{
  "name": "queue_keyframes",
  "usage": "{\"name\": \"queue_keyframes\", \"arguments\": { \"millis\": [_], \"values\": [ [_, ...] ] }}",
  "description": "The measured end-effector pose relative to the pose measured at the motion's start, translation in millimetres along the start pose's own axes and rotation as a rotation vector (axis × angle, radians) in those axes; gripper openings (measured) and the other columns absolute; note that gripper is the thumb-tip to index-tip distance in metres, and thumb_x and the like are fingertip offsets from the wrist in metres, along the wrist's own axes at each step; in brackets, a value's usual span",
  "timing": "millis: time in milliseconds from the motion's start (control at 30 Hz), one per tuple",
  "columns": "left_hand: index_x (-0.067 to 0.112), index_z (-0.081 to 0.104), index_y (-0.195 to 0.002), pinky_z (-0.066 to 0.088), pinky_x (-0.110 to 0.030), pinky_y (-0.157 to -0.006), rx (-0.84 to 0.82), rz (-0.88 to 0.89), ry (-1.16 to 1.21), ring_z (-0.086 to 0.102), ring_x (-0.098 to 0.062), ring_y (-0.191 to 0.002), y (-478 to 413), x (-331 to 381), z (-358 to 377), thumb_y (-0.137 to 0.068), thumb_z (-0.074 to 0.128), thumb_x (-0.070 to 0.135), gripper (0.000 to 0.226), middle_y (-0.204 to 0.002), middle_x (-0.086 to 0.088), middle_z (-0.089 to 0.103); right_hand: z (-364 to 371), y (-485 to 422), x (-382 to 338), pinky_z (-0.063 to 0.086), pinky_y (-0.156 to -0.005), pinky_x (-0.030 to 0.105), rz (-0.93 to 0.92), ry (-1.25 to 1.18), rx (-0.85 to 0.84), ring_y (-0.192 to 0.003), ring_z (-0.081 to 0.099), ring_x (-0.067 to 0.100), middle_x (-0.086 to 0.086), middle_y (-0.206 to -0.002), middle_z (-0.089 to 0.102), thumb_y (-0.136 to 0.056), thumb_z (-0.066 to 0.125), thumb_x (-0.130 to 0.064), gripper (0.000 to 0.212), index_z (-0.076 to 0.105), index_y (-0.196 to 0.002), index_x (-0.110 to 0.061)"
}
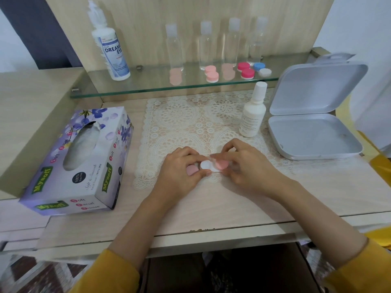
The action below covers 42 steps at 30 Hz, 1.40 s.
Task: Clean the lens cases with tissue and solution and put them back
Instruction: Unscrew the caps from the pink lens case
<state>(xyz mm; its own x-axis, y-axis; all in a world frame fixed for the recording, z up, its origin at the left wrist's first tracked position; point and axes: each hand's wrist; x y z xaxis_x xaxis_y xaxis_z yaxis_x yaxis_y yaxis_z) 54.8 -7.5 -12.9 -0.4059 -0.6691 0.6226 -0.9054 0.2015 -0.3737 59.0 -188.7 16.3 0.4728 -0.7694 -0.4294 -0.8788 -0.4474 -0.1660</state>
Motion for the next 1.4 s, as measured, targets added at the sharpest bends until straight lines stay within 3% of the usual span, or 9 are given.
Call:
{"name": "queue_keyframes", "arguments": {
  "millis": [67, 167, 367, 500, 633, 767, 933, 1167, 1400],
  "values": [
    [0.019, 0.073, -0.089, 0.044, -0.034, -0.074, 0.001, 0.000, -0.006, 0.054, -0.010, -0.080, 0, 0, 0, -0.067, 0.065, 0.047, 0.036, -0.083, 0.012, 0.057, -2, 0, -3, 0.028, -0.070, 0.018, 0.057, 0.032, -0.009, -0.092, 0.049, 0.011, -0.006, -0.110, 0.049, -0.080, 0.063, -0.029, 0.047, 0.054, -0.126, -0.030],
    [0.020, 0.073, -0.090, 0.044, -0.030, -0.074, -0.003, 0.005, -0.015, 0.055, -0.009, -0.080, 0, 0, 0, -0.068, 0.060, 0.052, 0.040, -0.084, 0.011, 0.058, 0, -2, -8, 0.030, -0.071, 0.024, 0.123, 0.105, 0.039, -0.095, 0.052, 0.017, -0.004, -0.105, 0.052, -0.079, 0.061, -0.046, 0.040, 0.061, -0.109, -0.019],
    [0.021, 0.073, -0.091, 0.043, -0.031, -0.076, -0.004, -0.013, -0.015, 0.050, -0.002, -0.081, 1, -1, 1, -0.070, 0.066, 0.040, 0.030, -0.085, 0.012, 0.058, -8, -8, -10, 0.030, -0.067, 0.027, 0.024, 0.197, -0.069, -0.095, 0.051, 0.020, -0.001, -0.102, 0.054, -0.086, 0.057, -0.029, 0.025, 0.066, -0.108, -0.022],
    [0.022, 0.073, -0.092, 0.042, -0.028, -0.076, -0.019, -0.023, -0.010, 0.052, -0.007, -0.081, 1, 0, 0, -0.069, 0.058, 0.051, 0.040, -0.084, 0.010, 0.058, -13, -8, -10, 0.037, -0.066, 0.030, -0.046, 0.173, -0.106, -0.093, 0.051, 0.019, -0.005, -0.105, 0.056, -0.088, 0.051, -0.019, 0.027, 0.066, -0.109, -0.029],
    [0.019, 0.073, -0.093, 0.040, -0.027, -0.077, -0.017, -0.044, -0.019, 0.052, -0.008, -0.080, 1, 1, 0, -0.069, 0.065, 0.040, 0.033, -0.084, 0.010, 0.057, -15, -7, -5, 0.032, -0.065, 0.026, -0.030, 0.076, -0.049, -0.077, 0.041, 0.008, -0.008, -0.104, 0.056, -0.083, 0.058, -0.012, 0.034, 0.064, -0.113, -0.027],
    [0.019, 0.073, -0.093, 0.041, -0.028, -0.076, -0.017, -0.058, -0.009, 0.053, -0.009, -0.080, 1, 2, 0, -0.068, 0.065, 0.039, 0.032, -0.084, 0.006, 0.059, -21, -4, 5, 0.031, -0.068, 0.023, 0.038, 0.045, 0.029, -0.077, 0.038, 0.004, -0.013, -0.096, 0.052, -0.080, 0.066, -0.016, 0.034, 0.062, -0.113, -0.019],
    [0.020, 0.073, -0.092, 0.040, -0.027, -0.077, -0.021, -0.077, 0.000, 0.053, -0.009, -0.081, 2, 3, 0, -0.068, 0.065, 0.039, 0.031, -0.084, 0.007, 0.059, -20, 4, 15, 0.027, -0.064, 0.023, 0.136, 0.062, 0.023, -0.075, 0.041, 0.008, -0.003, -0.096, 0.060, -0.078, 0.068, -0.025, 0.020, 0.066, -0.095, -0.016],
    [0.020, 0.073, -0.093, 0.037, -0.021, -0.079, -0.021, -0.086, 0.001, 0.050, -0.003, -0.081, 1, 3, 0, -0.068, 0.065, 0.040, 0.033, -0.084, 0.009, 0.058, -9, 7, 10, 0.033, -0.083, 0.027, 0.157, 0.025, 0.038, -0.102, 0.046, 0.019, -0.002, -0.107, 0.057, -0.070, 0.075, -0.036, 0.049, 0.064, -0.114, -0.017],
    [0.021, 0.073, -0.092, 0.042, -0.030, -0.079, -0.026, -0.083, -0.013, 0.053, -0.007, -0.082, 1, 5, -1, -0.068, 0.065, 0.040, 0.031, -0.084, 0.010, 0.056, 8, 5, 6, 0.030, -0.079, 0.026, 0.141, -0.148, 0.169, -0.091, 0.046, 0.018, -0.008, -0.091, 0.053, -0.069, 0.078, -0.027, 0.031, 0.072, -0.098, -0.018]
  ]
}}
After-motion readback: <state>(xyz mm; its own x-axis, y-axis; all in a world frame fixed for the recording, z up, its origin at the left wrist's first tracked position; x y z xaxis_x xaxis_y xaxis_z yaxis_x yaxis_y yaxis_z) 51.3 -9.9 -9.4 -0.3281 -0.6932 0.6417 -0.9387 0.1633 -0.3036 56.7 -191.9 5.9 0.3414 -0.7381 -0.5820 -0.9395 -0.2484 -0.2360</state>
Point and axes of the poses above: each hand's wrist, its own y-axis away from the middle knuckle, its own z-axis out of the palm, x = y × z
